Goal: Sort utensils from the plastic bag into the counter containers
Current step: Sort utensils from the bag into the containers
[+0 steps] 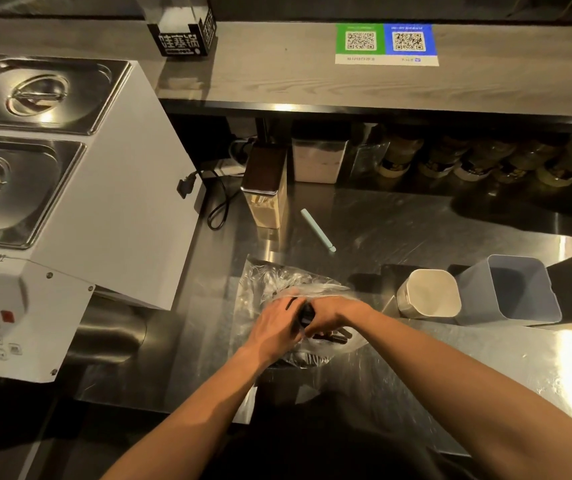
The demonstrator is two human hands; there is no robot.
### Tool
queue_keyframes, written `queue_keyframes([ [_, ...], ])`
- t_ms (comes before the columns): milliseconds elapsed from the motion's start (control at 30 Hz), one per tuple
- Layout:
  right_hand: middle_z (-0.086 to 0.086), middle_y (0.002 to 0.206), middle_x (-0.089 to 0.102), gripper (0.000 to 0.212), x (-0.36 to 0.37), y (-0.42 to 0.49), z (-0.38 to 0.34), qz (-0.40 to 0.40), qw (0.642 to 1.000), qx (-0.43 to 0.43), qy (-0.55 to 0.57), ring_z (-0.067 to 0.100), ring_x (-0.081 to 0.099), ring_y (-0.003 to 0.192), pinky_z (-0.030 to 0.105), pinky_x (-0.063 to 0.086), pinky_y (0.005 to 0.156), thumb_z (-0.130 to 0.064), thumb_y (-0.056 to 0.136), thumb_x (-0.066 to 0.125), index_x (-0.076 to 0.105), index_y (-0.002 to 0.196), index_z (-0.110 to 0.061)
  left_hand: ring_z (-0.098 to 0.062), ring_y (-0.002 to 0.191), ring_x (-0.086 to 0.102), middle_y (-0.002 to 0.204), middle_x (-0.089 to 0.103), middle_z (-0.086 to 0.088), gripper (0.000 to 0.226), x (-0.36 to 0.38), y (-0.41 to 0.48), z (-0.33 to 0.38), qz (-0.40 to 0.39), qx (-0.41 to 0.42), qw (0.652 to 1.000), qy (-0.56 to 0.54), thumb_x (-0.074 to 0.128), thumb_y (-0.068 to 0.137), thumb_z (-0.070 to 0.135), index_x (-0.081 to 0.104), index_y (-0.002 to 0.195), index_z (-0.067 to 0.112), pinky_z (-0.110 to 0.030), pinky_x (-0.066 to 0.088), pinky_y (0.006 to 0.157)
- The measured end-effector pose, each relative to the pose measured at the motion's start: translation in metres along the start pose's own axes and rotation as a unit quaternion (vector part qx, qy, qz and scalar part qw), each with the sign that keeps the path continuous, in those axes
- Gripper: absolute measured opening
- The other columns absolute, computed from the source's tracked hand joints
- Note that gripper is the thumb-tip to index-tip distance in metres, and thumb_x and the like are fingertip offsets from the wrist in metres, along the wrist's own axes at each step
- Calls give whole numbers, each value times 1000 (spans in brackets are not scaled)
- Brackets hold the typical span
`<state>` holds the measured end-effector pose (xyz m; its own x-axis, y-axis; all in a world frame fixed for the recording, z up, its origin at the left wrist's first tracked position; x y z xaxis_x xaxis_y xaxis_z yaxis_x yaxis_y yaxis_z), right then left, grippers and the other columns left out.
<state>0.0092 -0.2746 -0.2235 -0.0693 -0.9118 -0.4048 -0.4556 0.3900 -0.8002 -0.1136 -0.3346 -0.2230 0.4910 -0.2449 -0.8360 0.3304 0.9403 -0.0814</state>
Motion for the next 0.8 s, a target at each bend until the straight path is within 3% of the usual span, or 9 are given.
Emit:
queue_keyframes([
  [67,-2,122,63,52,0,-1,-5,32,999,-24,-30,15,54,101,28,43,92,-36,85,75,55,131,-24,-24,124,53,136,56,-9,61,-1,0,-1,3,-10,1000,-7,82,78,20,56,133,12,-29,38,111],
  [133,-2,124,64,50,3,0,-3,15,999,-26,-41,17,59,103,33,47,98,-40,87,72,55,131,-23,-21,124,52,137,54,-3,59,-3,1,-4,-6,-23,1000,0,80,80,24,54,133,19,-30,41,110],
  [267,9,105,71,32,0,-10,11,-33,999,17,-40,27,73,87,44,61,83,-33,95,65,59,120,-15,-23,130,50,144,50,-6,76,-3,2,-6,-29,-46,999,3,83,75,27,48,142,18,-32,39,114],
  [367,10,104,72,27,-6,-20,18,-14,996,22,-81,28,72,90,41,61,81,-28,95,62,62,117,-13,-21,135,45,147,46,0,83,2,4,-3,-35,-62,997,12,83,74,31,41,145,27,-39,40,115],
  [500,3,104,68,22,-5,-26,27,6,995,15,-95,20,66,88,31,56,74,-23,90,64,60,112,-23,-23,137,43,148,46,-3,80,4,1,2,-31,-66,997,20,81,78,22,41,146,23,-38,37,117],
  [600,3,103,68,27,-4,-32,38,34,992,40,-119,20,67,91,36,58,82,-21,85,62,60,111,-23,-24,139,41,148,46,-5,80,1,-2,4,-18,-65,997,29,81,78,19,40,147,21,-41,33,119],
  [700,2,106,70,29,-1,-32,40,66,990,44,-115,21,68,92,37,58,83,-29,82,66,59,109,-23,-24,139,41,149,45,-5,77,3,-4,8,-26,-63,997,47,78,81,21,39,148,21,-38,31,119],
  [800,-2,113,67,48,5,-29,36,95,990,36,-95,22,64,103,38,54,91,-44,75,76,58,116,-26,-22,137,42,148,46,-4,70,6,-8,11,-39,-72,996,47,70,87,15,39,149,21,-36,33,117],
])
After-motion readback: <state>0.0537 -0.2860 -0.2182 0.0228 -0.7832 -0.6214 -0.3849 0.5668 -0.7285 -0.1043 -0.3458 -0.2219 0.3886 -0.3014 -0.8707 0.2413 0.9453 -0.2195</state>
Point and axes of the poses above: each hand's wrist, its own y-axis towards the middle knuckle, its own x-axis out of the palm, z = x × y, the point moved 4 cm from there along y, towards the middle knuckle
